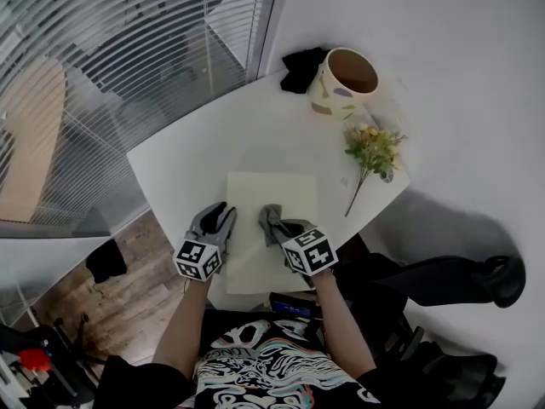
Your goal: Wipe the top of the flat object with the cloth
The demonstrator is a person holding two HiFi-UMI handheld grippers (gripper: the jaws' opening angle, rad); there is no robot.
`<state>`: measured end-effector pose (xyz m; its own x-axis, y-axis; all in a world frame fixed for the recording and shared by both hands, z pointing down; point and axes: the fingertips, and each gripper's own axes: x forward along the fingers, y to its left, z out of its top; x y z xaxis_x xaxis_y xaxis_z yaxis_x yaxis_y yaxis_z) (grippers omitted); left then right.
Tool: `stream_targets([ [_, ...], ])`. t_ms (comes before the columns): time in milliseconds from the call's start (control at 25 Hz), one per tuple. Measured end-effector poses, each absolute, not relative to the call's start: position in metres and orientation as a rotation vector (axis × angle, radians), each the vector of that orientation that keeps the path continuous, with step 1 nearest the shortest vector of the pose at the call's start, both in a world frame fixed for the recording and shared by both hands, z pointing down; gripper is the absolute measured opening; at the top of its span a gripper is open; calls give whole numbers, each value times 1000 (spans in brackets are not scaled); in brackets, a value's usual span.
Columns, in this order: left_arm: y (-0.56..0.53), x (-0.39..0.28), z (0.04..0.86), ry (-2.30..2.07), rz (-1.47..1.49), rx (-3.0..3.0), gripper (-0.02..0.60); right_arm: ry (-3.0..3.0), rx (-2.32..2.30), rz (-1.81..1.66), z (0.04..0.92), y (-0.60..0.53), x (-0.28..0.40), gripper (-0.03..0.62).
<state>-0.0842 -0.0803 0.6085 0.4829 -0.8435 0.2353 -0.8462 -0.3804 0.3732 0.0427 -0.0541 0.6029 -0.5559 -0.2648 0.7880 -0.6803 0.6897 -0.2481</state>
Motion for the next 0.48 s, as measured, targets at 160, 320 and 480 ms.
stream_targets([
  [160,-80,-85,608,-1399,7,2288,169,-2148,726,687,603,-63,40,18],
  [320,-80,-86,609,-1395,3,2286,169,-2157,728,711,602,-69,39,18],
  [480,-80,-86,608,-1379,-6,2289,167,-2167,767,722,600,-76,41,18],
])
